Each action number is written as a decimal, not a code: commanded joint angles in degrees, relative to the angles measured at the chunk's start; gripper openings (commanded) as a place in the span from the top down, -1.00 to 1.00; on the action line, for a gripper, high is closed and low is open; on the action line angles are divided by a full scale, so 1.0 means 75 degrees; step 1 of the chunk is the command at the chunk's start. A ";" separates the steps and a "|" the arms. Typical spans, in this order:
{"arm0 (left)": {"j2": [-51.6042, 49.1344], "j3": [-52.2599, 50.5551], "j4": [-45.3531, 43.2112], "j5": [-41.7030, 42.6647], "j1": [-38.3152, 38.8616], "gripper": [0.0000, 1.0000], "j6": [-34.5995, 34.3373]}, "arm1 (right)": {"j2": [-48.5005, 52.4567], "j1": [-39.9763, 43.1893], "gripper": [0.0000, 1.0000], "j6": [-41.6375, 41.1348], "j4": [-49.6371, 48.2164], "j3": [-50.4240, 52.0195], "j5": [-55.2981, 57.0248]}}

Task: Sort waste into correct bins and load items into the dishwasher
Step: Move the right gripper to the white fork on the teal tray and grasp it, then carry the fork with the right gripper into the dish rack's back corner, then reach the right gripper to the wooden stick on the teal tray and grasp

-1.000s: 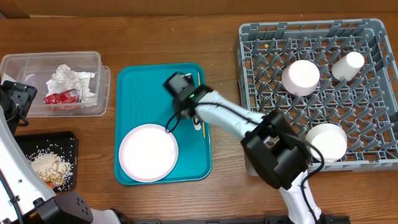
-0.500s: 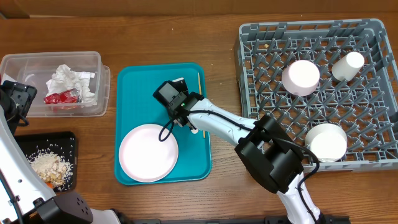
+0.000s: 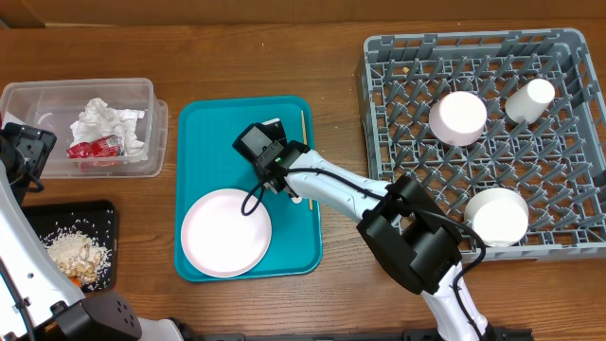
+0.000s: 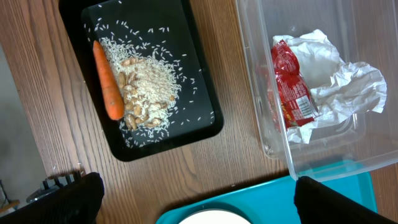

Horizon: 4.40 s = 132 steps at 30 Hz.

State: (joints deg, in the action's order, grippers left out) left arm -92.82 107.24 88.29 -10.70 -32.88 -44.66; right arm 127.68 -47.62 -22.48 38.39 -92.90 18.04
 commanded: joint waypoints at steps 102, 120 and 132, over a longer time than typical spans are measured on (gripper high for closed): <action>-0.0026 0.0017 -0.0012 -0.0023 -0.0012 -1.00 -0.0020 | 0.0417 0.1542 0.08 -0.0411 0.1451 -0.1250 -0.2069; -0.0026 0.0017 -0.0012 -0.0023 -0.0012 -1.00 -0.0020 | 0.0854 0.1148 0.37 -0.0417 0.1361 -0.1247 -0.1058; -0.0026 0.0017 -0.0012 -0.0023 -0.0012 -1.00 -0.0020 | 0.1239 0.1107 0.92 -0.0414 0.1585 -0.1408 -0.0842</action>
State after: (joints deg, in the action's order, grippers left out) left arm -92.82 107.24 88.27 -10.70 -32.88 -44.66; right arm 132.86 -39.16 -25.41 48.16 -103.66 11.49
